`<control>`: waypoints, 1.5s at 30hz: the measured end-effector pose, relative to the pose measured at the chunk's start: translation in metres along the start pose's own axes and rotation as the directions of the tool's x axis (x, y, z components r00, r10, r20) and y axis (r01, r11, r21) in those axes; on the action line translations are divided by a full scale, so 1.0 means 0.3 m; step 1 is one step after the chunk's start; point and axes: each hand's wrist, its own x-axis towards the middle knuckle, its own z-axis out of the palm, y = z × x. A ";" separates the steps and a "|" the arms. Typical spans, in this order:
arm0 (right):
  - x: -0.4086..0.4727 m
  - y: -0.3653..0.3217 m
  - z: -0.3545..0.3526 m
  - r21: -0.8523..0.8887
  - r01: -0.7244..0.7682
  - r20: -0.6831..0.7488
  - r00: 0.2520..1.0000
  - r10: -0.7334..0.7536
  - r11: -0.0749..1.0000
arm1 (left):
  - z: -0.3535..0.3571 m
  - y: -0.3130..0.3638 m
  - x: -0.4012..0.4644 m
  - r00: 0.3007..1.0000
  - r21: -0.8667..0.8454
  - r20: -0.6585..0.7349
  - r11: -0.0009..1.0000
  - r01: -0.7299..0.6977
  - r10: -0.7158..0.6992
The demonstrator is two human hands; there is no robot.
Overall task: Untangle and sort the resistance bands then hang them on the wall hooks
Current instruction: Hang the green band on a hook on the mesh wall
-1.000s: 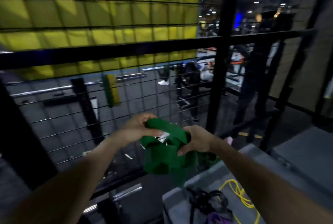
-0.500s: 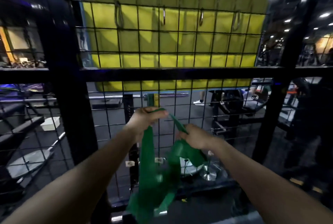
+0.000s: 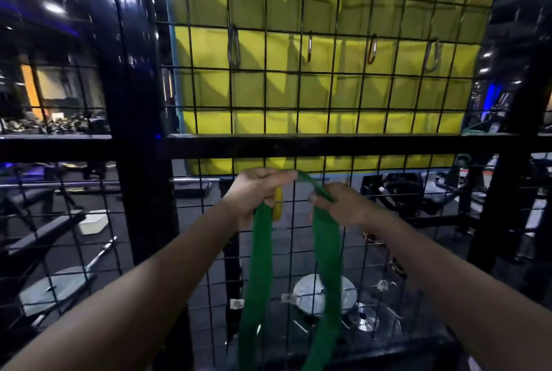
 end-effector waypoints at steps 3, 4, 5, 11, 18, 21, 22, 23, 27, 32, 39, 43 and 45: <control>0.020 -0.007 -0.013 0.089 0.051 -0.021 0.999 -0.049 0.995 | -0.012 0.017 0.015 0.998 0.023 0.009 0.998 -0.055 0.055; 0.026 -0.012 -0.020 0.102 0.065 -0.045 0.997 -0.060 0.993 | -0.017 0.017 0.015 0.998 0.048 0.015 0.997 -0.062 0.061; 0.032 -0.018 -0.028 0.095 0.082 -0.065 0.995 -0.076 0.992 | -0.023 0.011 0.017 0.998 0.082 0.036 0.995 -0.063 0.060; 0.073 -0.061 -0.071 0.102 0.160 -0.120 0.982 -0.148 0.982 | -0.086 -0.022 0.020 0.994 0.255 0.046 0.961 -0.104 0.095; 0.119 -0.120 -0.122 0.031 0.238 -0.119 0.965 -0.233 0.971 | -0.136 0.044 0.035 0.950 -0.036 -0.156 0.960 -0.279 0.270; 0.146 -0.139 -0.122 0.178 0.314 -0.082 0.949 -0.304 0.932 | -0.113 0.103 0.062 0.928 -0.062 -0.253 0.952 -0.299 0.275; 0.157 -0.149 -0.122 0.208 0.342 -0.074 0.940 -0.334 0.916 | -0.105 0.117 0.073 0.920 -0.059 -0.287 0.953 -0.296 0.268; 0.166 -0.163 -0.123 0.237 0.364 -0.082 0.931 -0.355 0.901 | -0.100 0.131 0.086 0.910 -0.049 -0.317 0.953 -0.298 0.268; 0.216 -0.225 -0.137 0.291 0.421 -0.159 0.907 -0.390 0.859 | -0.092 0.206 0.122 0.874 0.026 -0.384 0.950 -0.312 0.297; 0.273 -0.284 -0.175 0.315 0.464 -0.126 0.885 -0.448 0.828 | -0.128 0.297 0.134 0.733 0.255 -0.474 0.873 -0.415 0.487; 0.349 -0.396 -0.228 0.281 0.533 -0.130 0.845 -0.519 0.798 | -0.185 0.418 0.183 0.628 0.407 -0.504 0.804 -0.433 0.593; 0.385 -0.458 -0.269 0.265 0.527 -0.082 0.847 -0.526 0.807 | -0.208 0.484 0.219 0.602 0.431 -0.533 0.803 -0.411 0.594; 0.390 -0.499 -0.291 0.287 0.514 -0.090 0.855 -0.511 0.809 | -0.218 0.512 0.229 0.598 0.465 -0.525 0.792 -0.394 0.606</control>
